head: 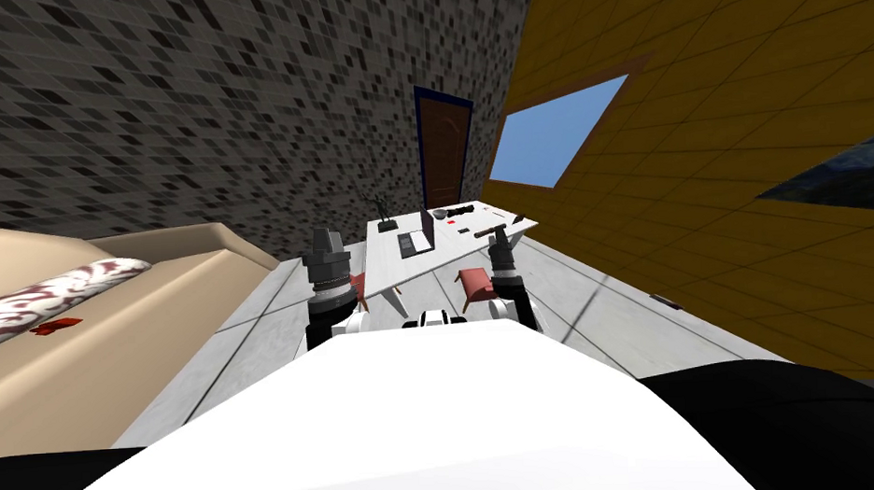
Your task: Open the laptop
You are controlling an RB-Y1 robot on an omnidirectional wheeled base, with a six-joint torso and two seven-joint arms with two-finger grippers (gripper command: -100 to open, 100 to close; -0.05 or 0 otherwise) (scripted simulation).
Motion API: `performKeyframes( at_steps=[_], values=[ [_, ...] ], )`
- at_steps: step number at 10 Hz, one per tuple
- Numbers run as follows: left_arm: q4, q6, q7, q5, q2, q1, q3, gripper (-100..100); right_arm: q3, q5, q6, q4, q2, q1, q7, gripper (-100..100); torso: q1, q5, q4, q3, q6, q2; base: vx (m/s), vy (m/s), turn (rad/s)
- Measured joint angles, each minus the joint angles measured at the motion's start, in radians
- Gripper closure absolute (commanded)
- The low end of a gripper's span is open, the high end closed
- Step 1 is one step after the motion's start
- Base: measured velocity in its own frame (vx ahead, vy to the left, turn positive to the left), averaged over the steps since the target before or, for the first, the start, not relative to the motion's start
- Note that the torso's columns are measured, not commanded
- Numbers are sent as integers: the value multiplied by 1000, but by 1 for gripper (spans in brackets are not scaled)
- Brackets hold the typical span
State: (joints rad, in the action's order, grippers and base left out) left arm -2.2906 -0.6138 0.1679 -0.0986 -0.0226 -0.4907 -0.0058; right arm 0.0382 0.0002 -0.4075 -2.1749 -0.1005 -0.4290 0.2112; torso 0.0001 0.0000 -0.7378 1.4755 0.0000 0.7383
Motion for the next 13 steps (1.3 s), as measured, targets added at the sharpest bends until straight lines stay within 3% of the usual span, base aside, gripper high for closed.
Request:
performKeyframes(
  at_steps=[5, 13],
  values=[
    [0, 0, 0, 0, 0, 0, 0, 0, -44, 42, -56, 69, -45, 66, 127, -100, 0, 0, 0, 1, 0, 0, -16, -9, 20],
    [0, 0, 0, 0, 0, 0, 0, 0, -114, 113, -146, 187, -75, 173, 344, -100, 0, 0, 0, 0, 0, 0, -18, -5, 23]
  ],
)
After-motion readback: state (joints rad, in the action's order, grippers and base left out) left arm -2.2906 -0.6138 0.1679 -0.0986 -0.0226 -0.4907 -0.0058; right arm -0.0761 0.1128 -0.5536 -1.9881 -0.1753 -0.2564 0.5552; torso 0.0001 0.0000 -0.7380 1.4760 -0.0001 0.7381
